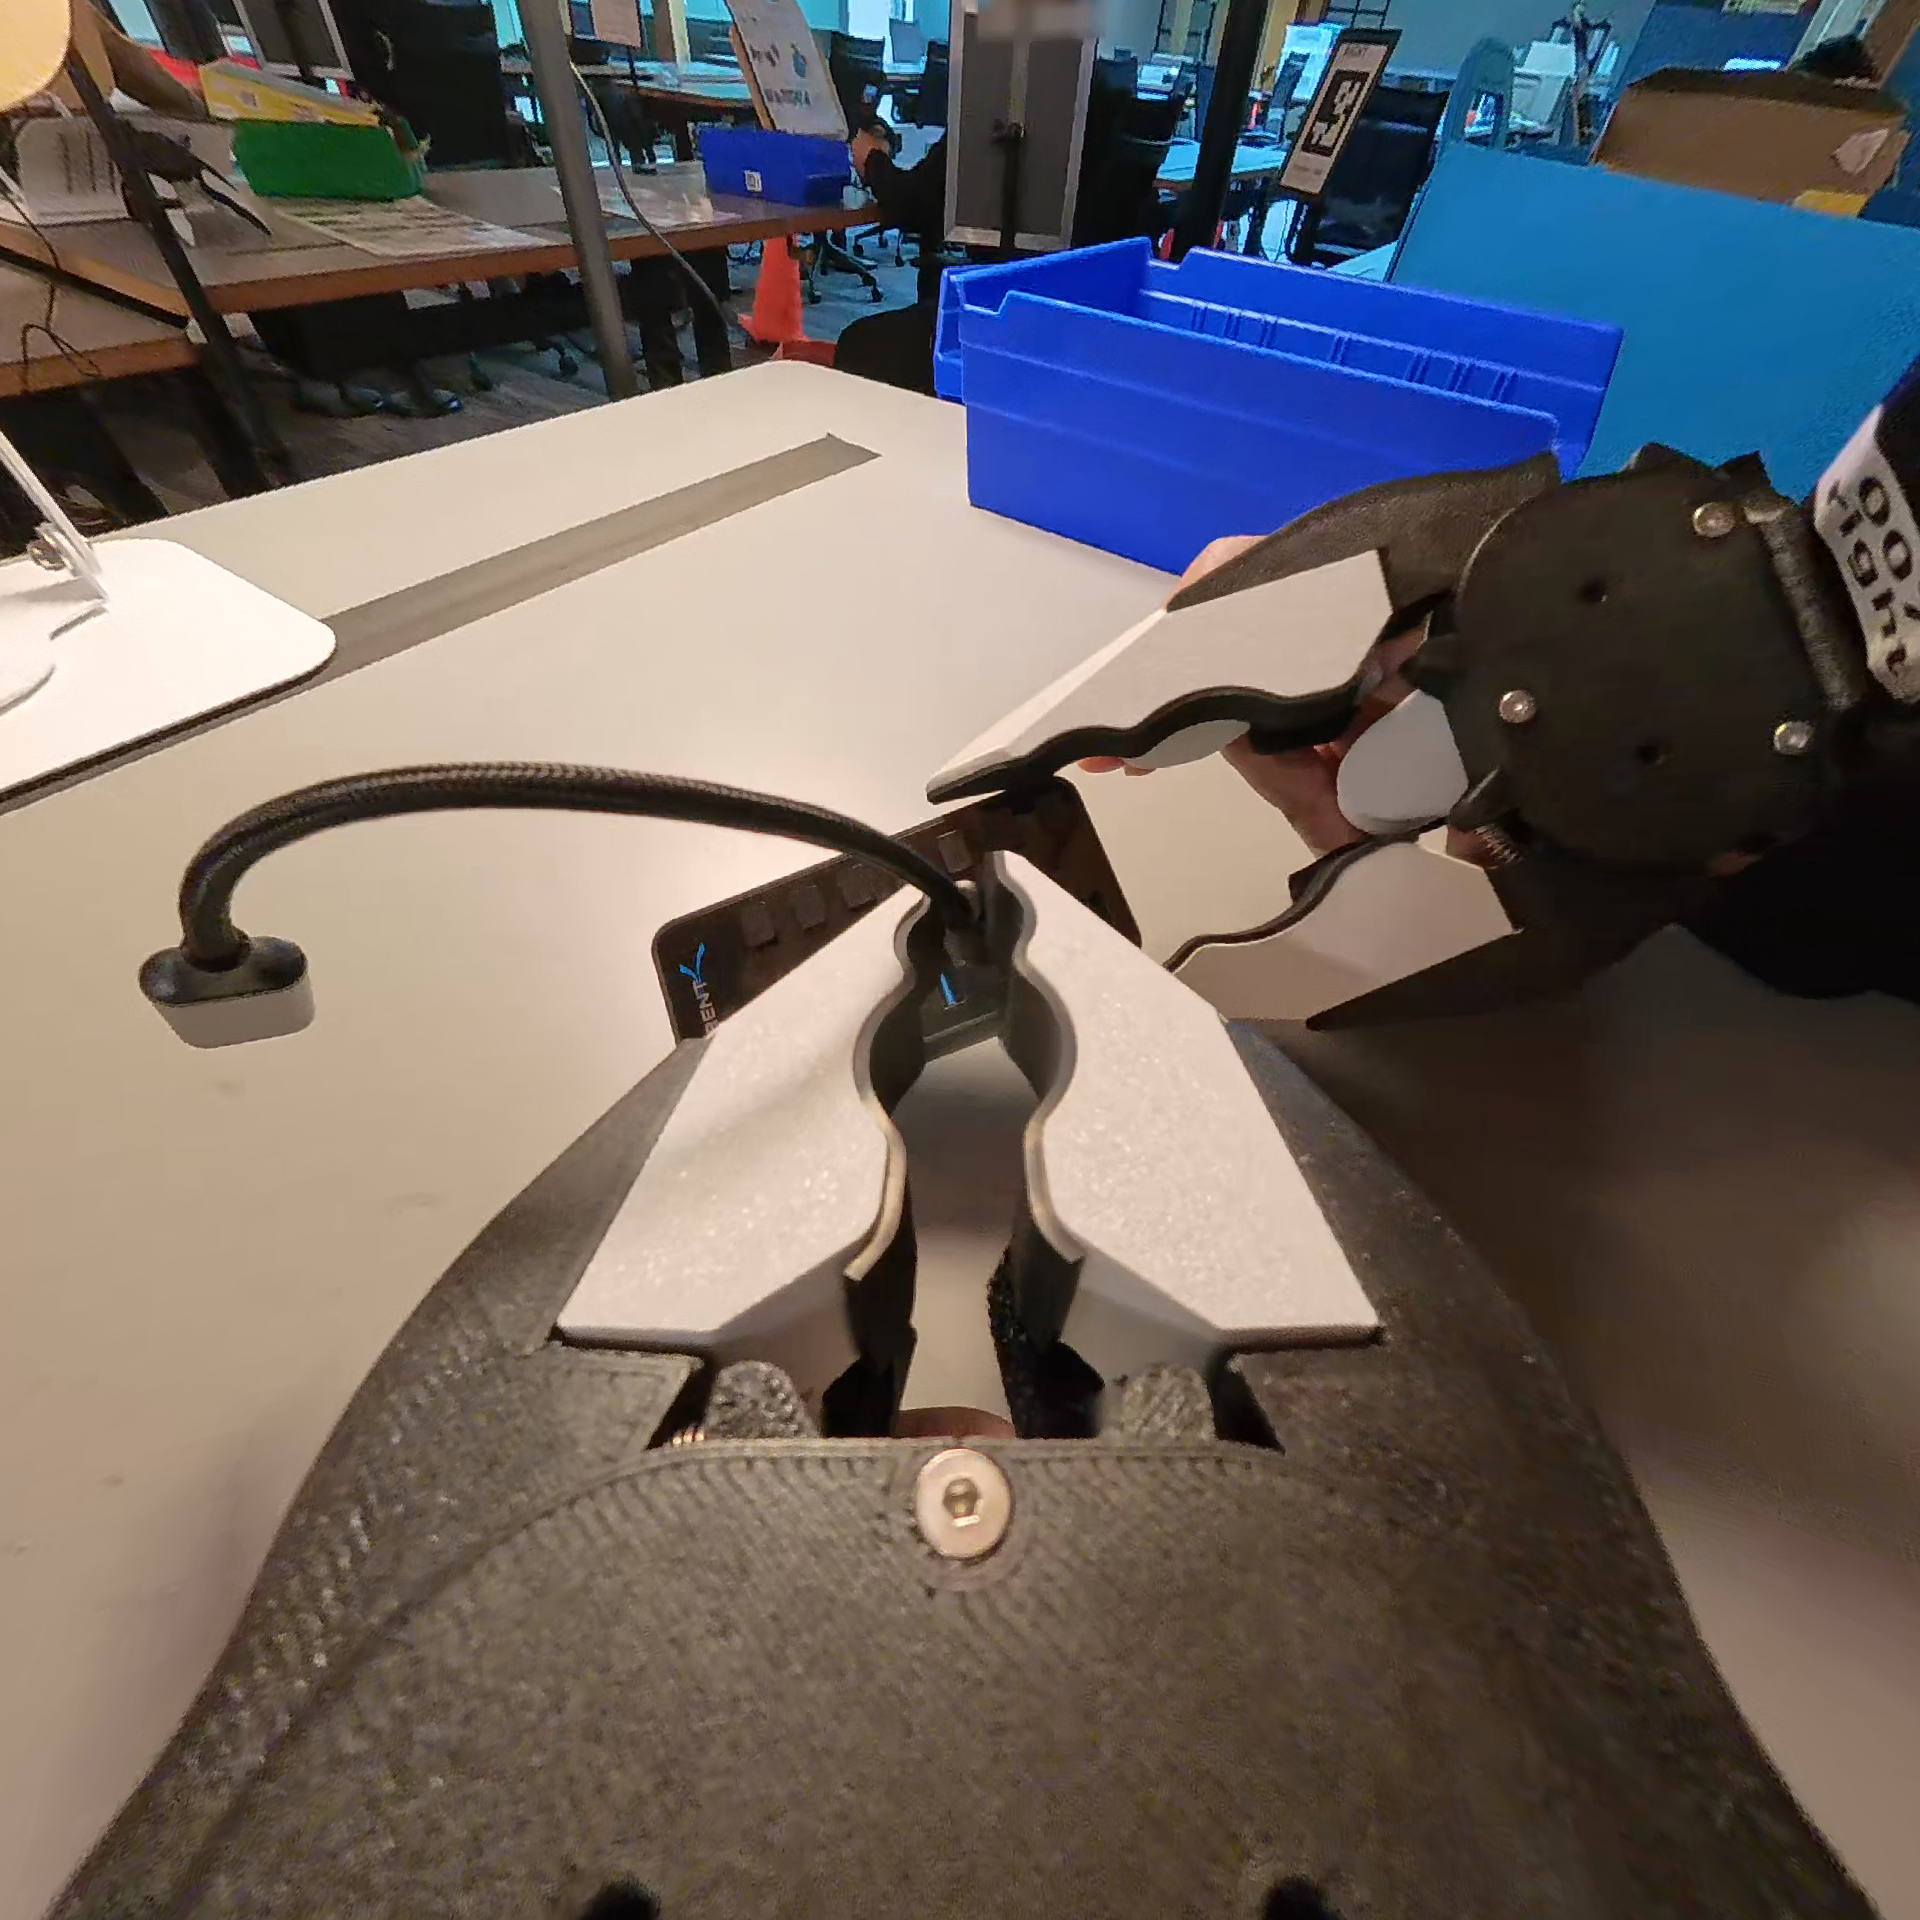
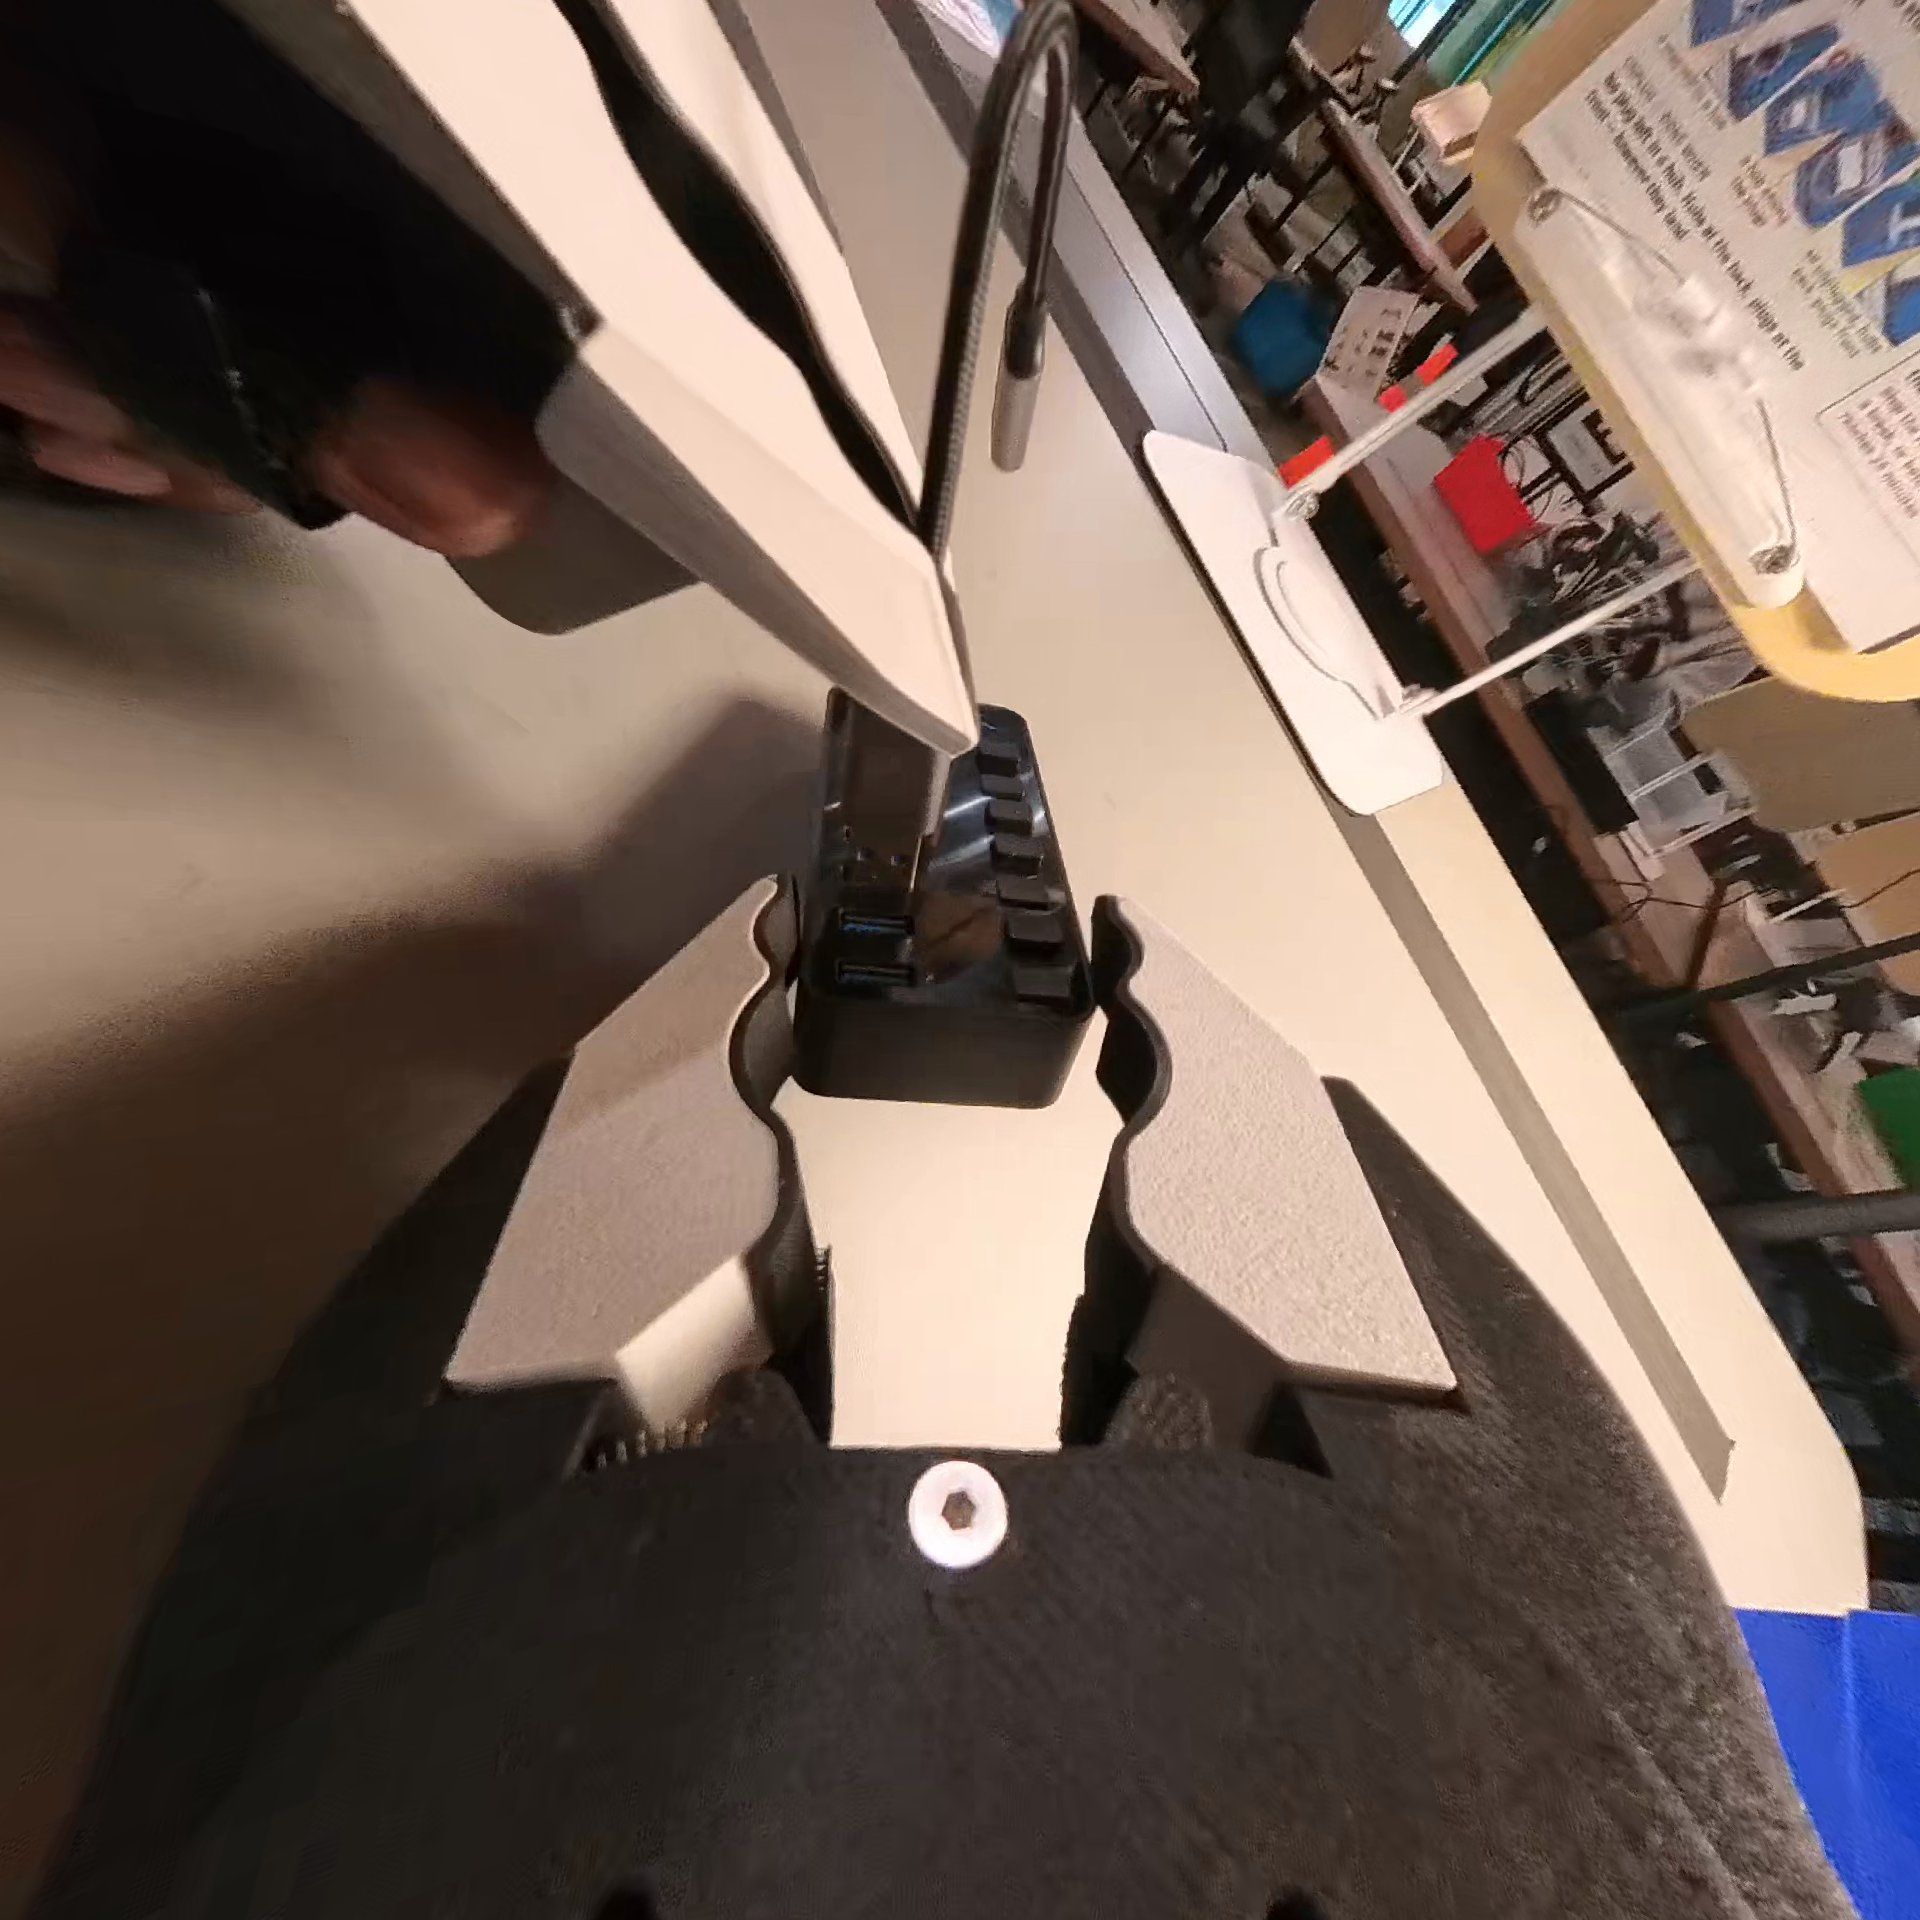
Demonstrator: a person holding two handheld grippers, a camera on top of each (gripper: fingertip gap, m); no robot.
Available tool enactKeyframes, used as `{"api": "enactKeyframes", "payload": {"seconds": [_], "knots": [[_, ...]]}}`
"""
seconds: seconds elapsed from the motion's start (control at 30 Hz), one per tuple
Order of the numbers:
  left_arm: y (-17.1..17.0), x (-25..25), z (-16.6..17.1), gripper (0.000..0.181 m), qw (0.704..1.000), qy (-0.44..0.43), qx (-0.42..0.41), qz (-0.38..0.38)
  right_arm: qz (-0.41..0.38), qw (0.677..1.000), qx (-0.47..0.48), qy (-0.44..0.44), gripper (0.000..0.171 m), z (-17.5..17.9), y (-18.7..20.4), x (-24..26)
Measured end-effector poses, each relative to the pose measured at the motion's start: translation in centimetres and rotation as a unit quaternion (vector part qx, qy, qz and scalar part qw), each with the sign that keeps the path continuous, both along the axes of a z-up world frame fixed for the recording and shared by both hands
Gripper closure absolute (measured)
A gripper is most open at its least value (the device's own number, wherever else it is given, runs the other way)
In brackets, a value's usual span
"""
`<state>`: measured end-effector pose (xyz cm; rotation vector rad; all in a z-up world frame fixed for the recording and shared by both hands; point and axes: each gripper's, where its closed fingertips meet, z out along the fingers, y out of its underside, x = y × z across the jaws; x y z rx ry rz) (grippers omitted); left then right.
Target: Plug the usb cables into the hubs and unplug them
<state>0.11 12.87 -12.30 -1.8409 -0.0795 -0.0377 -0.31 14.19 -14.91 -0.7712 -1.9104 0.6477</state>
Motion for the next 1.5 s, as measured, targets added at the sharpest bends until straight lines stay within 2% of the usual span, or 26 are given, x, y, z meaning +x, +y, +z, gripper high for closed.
{"api": "enactKeyframes", "payload": {"seconds": [0.17, 0.2, 0.23, 0.27, 0.47, 0.6, 0.67, 0.8, 0.93, 0.97, 1.0, 1.03, 1.17, 1.33, 1.5], "knots": [[0.0, -0.3, 0.1, 0.17, 1.0, -0.025, 0.01, 0.0, 0.003, 1.0, 0.02, 0.022, 0.116, 0.4, -0.1, -0.2], [0.0, -0.4, 0.1, 0.17, 1.0, -0.023, 0.011, -0.004, 0.008, 0.999, 0.021, 0.024, 0.12, 0.5, -0.3, -0.1], [-0.1, -0.5, 0.3, 0.17, 1.0, -0.015, 0.016, -0.007, 0.019, 0.999, 0.012, 0.028, 0.163, 0.6, -0.9, 0.1], [-0.1, -0.5, 0.2, 0.17, 1.0, -0.005, 0.013, -0.011, 0.014, 0.999, 0.008, 0.03, 0.163, 0.6, -0.9, 0.0], [0.0, -0.6, -0.3, 0.17, 1.0, 0.017, -0.002, -0.01, 0.019, 1.0, 0.018, 0.01, 0.157, 0.3, -0.3, 0.2], [-0.1, -1.2, -0.5, 0.17, 1.0, 0.012, -0.008, 0.0, 0.007, 0.995, -0.086, -0.043, 0.116, 0.1, 3.2, 0.0], [-0.2, -1.2, -0.5, 0.171, 1.0, -0.002, -0.009, -0.004, -0.009, 0.987, -0.131, -0.089, 0.095, -1.2, 5.9, -0.2], [-0.1, -1.3, -0.3, 0.171, 1.0, -0.03, -0.001, -0.01, -0.005, 0.972, -0.152, -0.181, 0.074, -4.4, 8.9, -0.5], [-0.1, -1.5, -0.1, 0.171, 0.999, -0.05, 0.007, -0.013, 0.055, 0.95, -0.183, -0.246, 0.078, -5.2, 7.0, -1.1], [-0.1, -1.5, -0.1, 0.17, 0.998, -0.053, 0.008, -0.013, 0.059, 0.951, -0.182, -0.244, 0.084, -5.1, 6.6, -1.4], [-0.1, -1.6, -0.1, 0.171, 0.998, -0.054, 0.009, -0.011, 0.058, 0.954, -0.178, -0.234, 0.102, -4.9, 6.4, -1.9], [-0.2, -1.7, -0.1, 0.171, 0.999, -0.053, 0.009, -0.01, 0.054, 0.959, -0.168, -0.222, 0.111, -4.8, 6.1, -2.4], [-0.3, -2.1, -0.1, 0.171, 1.0, -0.025, 0.005, 0.005, 0.044, 0.985, -0.092, -0.14, 0.112, -4.0, 4.4, -3.1], [-0.5, -2.4, 0.0, 0.171, 0.999, 0.029, -0.001, 0.021, 0.029, 0.996, -0.018, -0.08, 0.113, -3.1, 1.9, -3.0], [-0.5, -1.7, 0.1, 0.17, 0.996, 0.079, -0.005, 0.029, 0.001, 0.999, -0.014, -0.03, 0.113, -0.9, 0.8, -3.2]]}}
